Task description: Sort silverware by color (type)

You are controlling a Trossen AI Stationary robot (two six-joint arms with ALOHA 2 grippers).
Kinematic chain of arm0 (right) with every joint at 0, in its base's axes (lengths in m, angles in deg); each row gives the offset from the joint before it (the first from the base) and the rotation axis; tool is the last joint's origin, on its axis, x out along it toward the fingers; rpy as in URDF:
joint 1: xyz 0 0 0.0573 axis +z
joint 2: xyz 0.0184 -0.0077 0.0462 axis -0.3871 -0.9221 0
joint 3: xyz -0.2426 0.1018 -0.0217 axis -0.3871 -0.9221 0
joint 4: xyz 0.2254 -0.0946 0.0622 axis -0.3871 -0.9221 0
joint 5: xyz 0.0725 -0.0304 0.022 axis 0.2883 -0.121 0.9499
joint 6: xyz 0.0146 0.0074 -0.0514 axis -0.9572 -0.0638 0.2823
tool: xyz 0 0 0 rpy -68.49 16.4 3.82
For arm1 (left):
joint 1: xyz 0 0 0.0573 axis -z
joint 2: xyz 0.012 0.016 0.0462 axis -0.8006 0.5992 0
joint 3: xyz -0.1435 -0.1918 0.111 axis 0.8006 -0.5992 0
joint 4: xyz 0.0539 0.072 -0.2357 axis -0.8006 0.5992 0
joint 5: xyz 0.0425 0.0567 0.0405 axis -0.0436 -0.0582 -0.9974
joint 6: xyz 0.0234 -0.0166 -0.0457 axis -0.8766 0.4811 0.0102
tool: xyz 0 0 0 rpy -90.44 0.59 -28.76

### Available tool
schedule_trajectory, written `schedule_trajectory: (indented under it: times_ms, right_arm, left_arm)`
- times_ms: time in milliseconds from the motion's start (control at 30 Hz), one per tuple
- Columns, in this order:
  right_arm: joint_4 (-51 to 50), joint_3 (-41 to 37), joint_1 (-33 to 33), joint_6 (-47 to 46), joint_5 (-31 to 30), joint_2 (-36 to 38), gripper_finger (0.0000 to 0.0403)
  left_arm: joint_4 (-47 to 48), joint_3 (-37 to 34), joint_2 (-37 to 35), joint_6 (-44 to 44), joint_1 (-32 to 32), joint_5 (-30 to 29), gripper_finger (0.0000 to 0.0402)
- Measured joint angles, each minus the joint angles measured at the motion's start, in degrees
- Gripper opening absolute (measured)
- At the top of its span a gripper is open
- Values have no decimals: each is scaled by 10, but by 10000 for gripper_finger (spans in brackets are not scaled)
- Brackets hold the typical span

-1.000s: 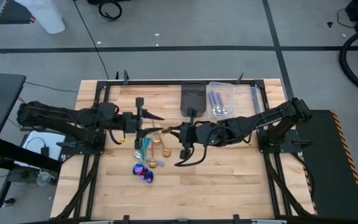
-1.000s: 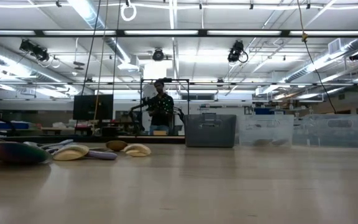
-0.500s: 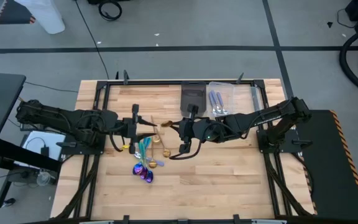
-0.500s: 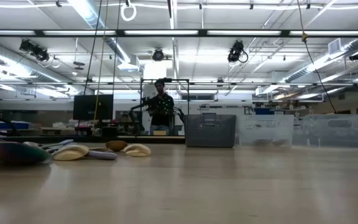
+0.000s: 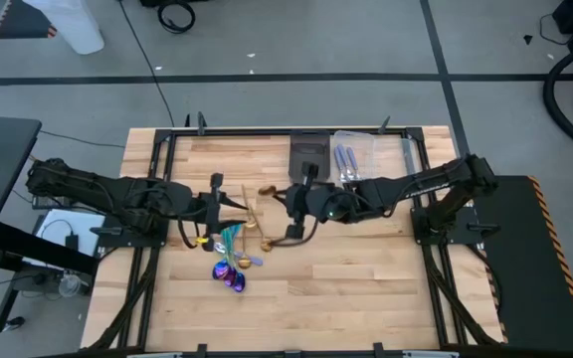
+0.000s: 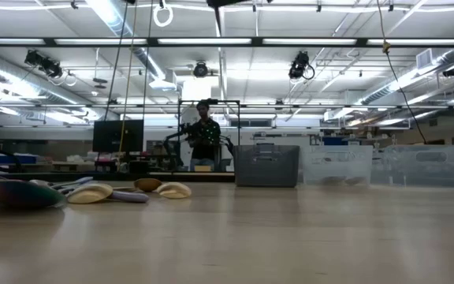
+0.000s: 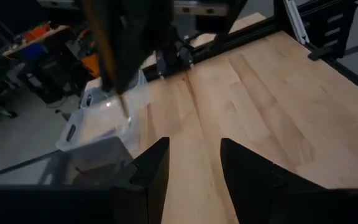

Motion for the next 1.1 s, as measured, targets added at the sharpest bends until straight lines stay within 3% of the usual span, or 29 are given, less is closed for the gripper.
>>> schedule_trajectory:
  times_ms: [400, 800, 1100]
  right_arm:
    - [-14, 0, -40, -17, -2, 0, 32]
    - [-24, 1, -103, -90, 31, -12, 32]
    - [-26, 0, -144, -128, 64, -25, 32]
  left_arm:
    - [-107, -153, -34, 29, 0, -91, 150]
    - [-273, -284, -64, 24, -5, -100, 150]
    - [-293, -354, -113, 40, -5, -100, 150]
